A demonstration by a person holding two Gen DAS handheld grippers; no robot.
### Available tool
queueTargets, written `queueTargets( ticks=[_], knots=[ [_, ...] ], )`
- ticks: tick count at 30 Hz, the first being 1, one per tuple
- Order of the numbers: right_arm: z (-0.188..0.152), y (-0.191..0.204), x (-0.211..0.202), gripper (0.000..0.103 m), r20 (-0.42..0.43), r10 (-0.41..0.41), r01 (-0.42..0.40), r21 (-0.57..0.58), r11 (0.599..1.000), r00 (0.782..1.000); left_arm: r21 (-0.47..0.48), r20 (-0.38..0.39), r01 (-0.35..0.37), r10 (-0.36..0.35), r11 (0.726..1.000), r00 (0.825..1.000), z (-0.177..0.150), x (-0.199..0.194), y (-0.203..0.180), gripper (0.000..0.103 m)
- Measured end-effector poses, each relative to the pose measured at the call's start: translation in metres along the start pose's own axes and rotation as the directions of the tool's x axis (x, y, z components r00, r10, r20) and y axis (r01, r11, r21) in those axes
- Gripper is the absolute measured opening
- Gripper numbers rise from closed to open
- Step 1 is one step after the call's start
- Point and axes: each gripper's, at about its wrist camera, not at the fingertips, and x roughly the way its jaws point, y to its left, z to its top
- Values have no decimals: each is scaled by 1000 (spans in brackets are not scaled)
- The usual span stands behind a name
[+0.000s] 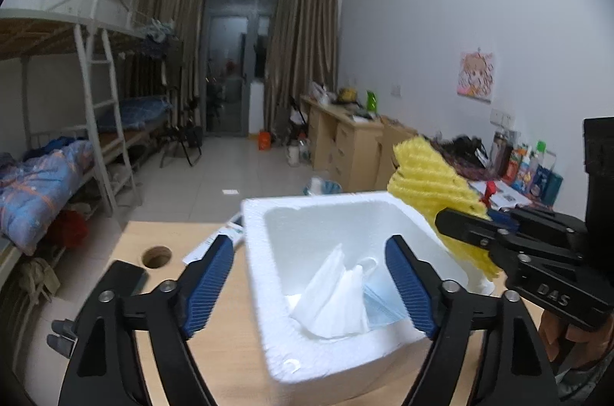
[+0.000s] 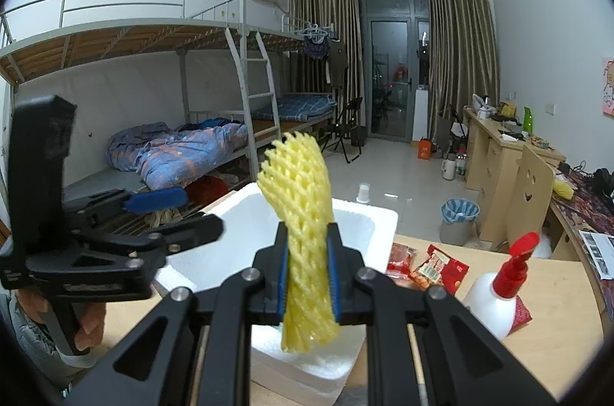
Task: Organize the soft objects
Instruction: 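Open the left tool to drop the tissues while the right tool releases the net into the box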
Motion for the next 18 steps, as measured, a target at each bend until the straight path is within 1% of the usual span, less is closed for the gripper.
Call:
queueTargets(
  ticks=[2,3,5,8,12,18],
  knots=[
    [0,0,4,21,-6,-4,4,0,1000,1000,-7,25,-14,15,1000,1000,-3,-7,4,99],
    [2,0,7,21,-8,-3,3,0,1000,1000,-11,48,-26,26,1000,998,-5,-12,6,101],
    [3,0,11,21,-14,-4,4,2,1000,1000,-27,89,-47,49,999,995,-8,-23,11,101],
    [4,3,18,21,-22,-1,1,-2,1000,1000,-34,128,-38,42,999,991,-9,-35,16,102],
    [3,8,28,21,-33,-4,4,-15,1000,999,-15,129,-46,47,999,991,-13,-37,19,102],
    [1,11,39,21,-57,3,-4,-22,1000,998,-27,102,-55,57,998,993,-21,-31,26,102]
  ],
)
